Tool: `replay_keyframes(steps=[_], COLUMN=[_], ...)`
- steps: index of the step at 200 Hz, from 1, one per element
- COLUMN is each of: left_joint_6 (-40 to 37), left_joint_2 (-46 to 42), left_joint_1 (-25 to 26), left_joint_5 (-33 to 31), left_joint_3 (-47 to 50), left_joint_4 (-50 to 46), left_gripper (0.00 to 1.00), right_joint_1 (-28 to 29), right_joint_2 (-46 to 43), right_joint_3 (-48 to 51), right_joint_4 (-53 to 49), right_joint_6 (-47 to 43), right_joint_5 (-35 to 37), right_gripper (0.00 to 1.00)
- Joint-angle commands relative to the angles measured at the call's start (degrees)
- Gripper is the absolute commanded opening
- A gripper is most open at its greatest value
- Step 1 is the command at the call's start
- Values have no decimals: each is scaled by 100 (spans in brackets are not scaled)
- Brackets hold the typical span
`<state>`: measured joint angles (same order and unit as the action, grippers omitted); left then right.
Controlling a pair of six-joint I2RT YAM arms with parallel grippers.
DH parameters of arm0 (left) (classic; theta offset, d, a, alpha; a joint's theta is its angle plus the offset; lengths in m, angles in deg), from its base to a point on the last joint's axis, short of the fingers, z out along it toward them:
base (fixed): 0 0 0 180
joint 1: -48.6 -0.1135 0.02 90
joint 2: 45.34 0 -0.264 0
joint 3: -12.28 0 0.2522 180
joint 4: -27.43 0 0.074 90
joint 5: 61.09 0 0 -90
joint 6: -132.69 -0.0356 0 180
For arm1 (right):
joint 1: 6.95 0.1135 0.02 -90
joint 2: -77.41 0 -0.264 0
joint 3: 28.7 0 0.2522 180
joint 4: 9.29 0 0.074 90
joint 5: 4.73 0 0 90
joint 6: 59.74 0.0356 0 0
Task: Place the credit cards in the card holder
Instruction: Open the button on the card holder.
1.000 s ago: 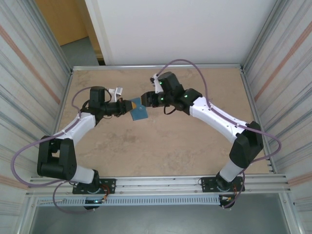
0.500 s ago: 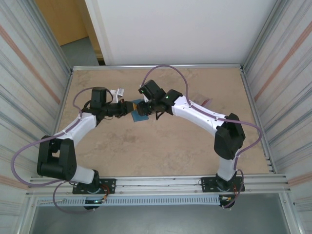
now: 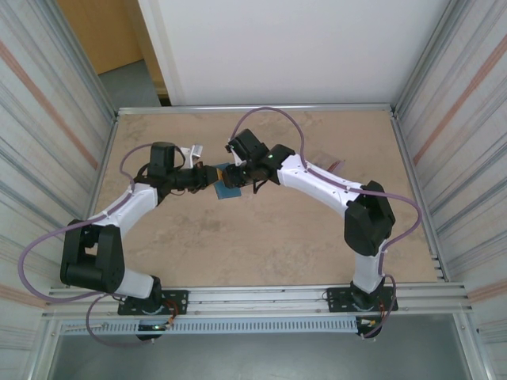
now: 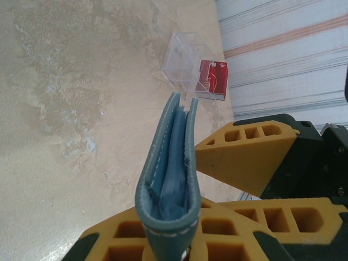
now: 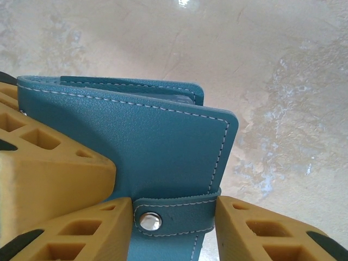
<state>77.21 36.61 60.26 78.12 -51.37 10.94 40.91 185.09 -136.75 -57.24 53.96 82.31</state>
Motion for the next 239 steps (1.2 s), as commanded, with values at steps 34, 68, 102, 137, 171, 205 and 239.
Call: replay_keyframes(steps=[34,68,102,137,171,205,239], left_joint_6=[125,134,281,406,359,260,191], left_joint_2=[-65,-14,16,32,57,91,85], left_joint_1=[98,98,120,174,170,165,170], left_joint_5=[306,321,554,731,702,651,629], left_joint_3=[14,25,60,105,63,58,39], left_joint_4=[414,489,768,1010,906,825,748], left_gripper=[0,0,0,0,0,0,0], right_joint_1=[-7,22,-33,-113,-259,-428,-557], right_joint_2=[157,96,147,181,83,-162,-360], right_joint_3=[15,97,213,347,545,787,950], right_joint_4=[181,345,385,488,295,169,64], right_joint_6=[178,229,271,373,387,389,390], right_joint_5=[-370,-596,-575,-546,-266,-35,103], right_gripper=[45,50,50,46,46,47,47])
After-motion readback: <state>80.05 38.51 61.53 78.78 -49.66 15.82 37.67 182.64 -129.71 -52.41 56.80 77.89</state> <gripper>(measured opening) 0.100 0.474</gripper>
